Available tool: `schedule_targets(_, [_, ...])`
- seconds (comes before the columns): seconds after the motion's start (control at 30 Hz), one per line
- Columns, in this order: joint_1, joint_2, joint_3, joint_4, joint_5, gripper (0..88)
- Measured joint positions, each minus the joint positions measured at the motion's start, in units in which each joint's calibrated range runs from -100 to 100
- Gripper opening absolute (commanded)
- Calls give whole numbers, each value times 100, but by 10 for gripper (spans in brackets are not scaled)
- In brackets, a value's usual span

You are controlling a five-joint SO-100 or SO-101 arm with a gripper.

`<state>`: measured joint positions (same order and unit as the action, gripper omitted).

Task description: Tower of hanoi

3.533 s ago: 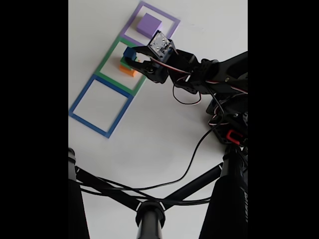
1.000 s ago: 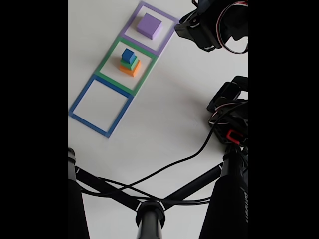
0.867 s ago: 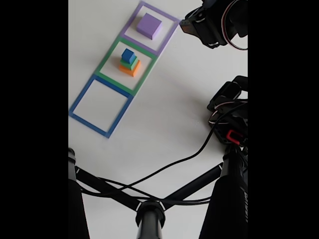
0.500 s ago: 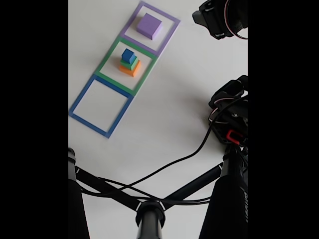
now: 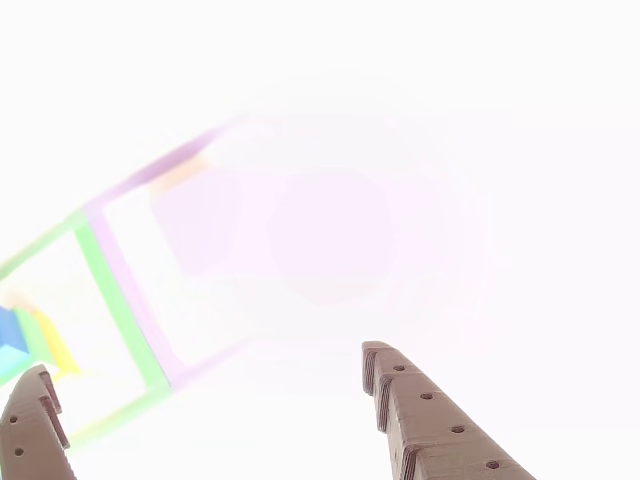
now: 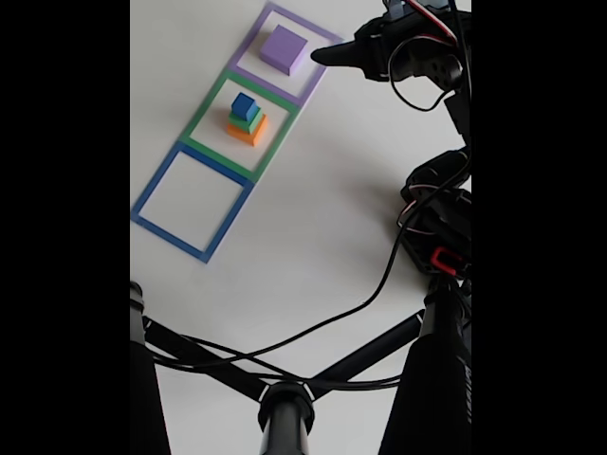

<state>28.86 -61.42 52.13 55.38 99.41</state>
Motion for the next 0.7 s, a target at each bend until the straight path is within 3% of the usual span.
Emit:
schedule_targets(0.27, [-16, 169, 1480, -1934, 0, 476])
schedule_targets(0.43, [-16, 819, 2411, -3796, 0, 480])
schedule_targets(0.7, [-16, 2127, 2785, -5722, 0, 476])
